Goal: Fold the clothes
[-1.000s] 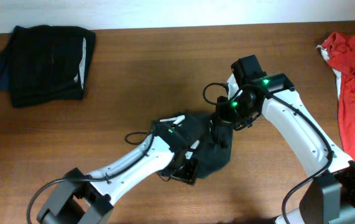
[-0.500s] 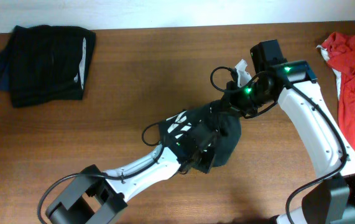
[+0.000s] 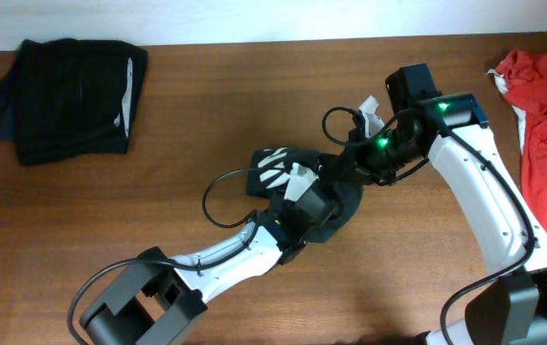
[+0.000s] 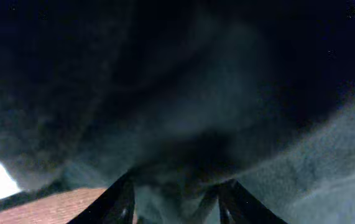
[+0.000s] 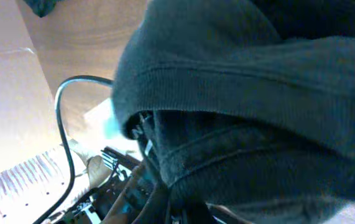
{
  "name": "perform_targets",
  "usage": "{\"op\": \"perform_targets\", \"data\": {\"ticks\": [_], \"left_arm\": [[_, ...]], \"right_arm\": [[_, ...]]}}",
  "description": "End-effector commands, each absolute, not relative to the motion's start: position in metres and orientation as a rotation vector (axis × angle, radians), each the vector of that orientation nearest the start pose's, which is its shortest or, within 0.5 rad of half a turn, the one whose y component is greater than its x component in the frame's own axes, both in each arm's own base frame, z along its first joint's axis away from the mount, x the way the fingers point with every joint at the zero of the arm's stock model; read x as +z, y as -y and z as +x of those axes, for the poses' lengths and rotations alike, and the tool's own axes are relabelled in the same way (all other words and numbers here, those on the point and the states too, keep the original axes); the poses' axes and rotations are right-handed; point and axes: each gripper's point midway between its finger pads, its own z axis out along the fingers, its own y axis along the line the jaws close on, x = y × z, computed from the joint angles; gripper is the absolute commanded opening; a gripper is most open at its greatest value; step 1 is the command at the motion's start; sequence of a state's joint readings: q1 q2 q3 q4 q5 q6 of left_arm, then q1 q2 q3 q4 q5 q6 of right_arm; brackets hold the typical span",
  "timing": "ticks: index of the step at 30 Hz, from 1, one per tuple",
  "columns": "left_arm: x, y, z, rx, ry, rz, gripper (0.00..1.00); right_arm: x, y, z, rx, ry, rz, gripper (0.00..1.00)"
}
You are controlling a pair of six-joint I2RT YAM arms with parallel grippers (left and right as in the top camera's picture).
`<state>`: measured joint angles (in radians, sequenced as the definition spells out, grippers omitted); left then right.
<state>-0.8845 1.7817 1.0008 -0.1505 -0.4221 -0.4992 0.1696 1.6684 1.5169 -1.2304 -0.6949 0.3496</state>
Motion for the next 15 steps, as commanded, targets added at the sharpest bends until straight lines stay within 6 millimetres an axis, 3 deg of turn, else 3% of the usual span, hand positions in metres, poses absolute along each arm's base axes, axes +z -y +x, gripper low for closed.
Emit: {"op": "perform_targets", "data": {"ticks": [1, 4, 6, 10, 12, 15], "left_arm": [[0.08, 0.285, 0.335, -0.122, -2.31, 0.215, 0.5], [0.078, 0.277, 0.319, -0.083, -2.367, 0.263, 0.51], [0.102, 0.265, 0.304, -0.076, -2.379, 0.281, 0.41], [0.165, 0.223, 0.278, -0.062, -2.34, 0.254, 0.38], [0.181, 0.211, 0.278, -0.047, -2.299, 0.219, 0.38], [0.179, 0.195, 0.294, -0.008, -2.301, 0.141, 0.39]], "right_arm": [[0.204, -0.163, 0.312, 1.097, -2.922, 0.105, 0.04], [0.193, -0.152, 0.31, 0.977, -2.963, 0.123, 0.04], [0.18, -0.15, 0.307, 0.933, -2.995, 0.129, 0.04], [0.149, -0.157, 0.297, 0.939, -3.036, 0.125, 0.04], [0.141, -0.156, 0.29, 0.936, -3.064, 0.138, 0.04], [0.116, -0.157, 0.261, 0.948, -3.17, 0.157, 0.04]]}}
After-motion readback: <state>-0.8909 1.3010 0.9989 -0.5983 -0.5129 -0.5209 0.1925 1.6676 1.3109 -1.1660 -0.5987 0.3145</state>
